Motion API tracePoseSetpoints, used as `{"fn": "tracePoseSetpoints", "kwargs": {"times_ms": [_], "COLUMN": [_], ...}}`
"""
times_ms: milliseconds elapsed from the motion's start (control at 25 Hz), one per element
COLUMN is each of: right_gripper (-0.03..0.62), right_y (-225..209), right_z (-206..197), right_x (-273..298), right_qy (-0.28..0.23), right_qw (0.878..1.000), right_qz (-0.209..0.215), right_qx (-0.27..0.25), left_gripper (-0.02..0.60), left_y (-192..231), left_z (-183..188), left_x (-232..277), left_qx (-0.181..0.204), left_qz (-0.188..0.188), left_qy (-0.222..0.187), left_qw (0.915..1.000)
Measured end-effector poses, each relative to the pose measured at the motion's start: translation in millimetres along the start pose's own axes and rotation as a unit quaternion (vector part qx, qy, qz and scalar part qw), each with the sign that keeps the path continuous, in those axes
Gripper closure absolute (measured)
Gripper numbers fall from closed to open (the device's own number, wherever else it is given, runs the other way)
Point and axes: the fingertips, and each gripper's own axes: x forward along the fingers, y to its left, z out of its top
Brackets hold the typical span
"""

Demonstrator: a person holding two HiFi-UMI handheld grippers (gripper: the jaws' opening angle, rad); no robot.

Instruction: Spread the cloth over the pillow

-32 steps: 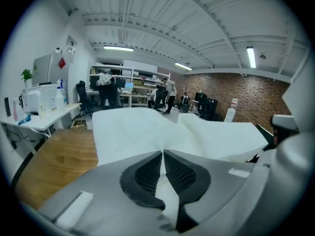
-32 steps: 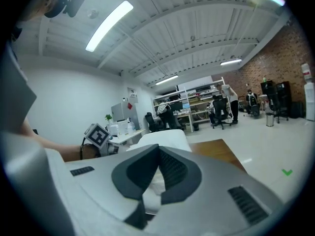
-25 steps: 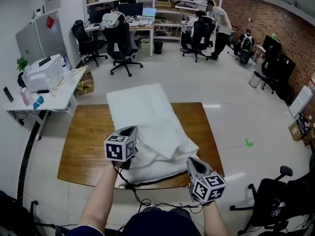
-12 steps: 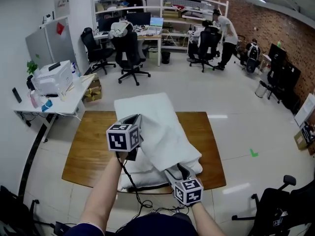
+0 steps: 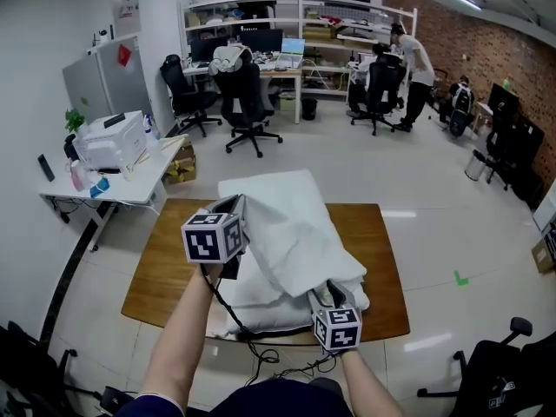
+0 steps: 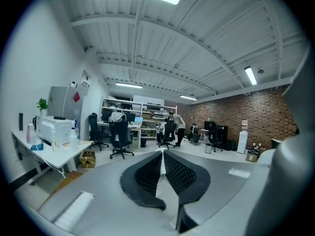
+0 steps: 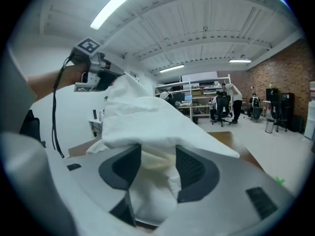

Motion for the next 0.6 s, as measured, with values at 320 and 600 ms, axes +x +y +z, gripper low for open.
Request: {"fn": "tracePoseSetpoints", "kwargs": {"times_ms": [320, 600], "right_gripper": [0.572, 0.574], "right_y": [-28.4, -70.8], "right_z": [38.4, 94.7], "right_x": [6.6, -13.1], "right_qy": [-0.025, -0.074], "right_qw": [1.000, 0.997], "right_qz": [-0.005, -0.021], "right_qx": [0.010, 0.016], "left_gripper": [0.566, 0.566], "left_y": [27.7, 40.9], "left_z": [-8.8, -10.7], "left_x": [-18.2, -22.0], "left_qx": [-0.004, -0.013], "left_qz": [0.029, 0.035], "left_qy": [0.005, -0.002], "left_qw": [0.9996, 0.9993]}}
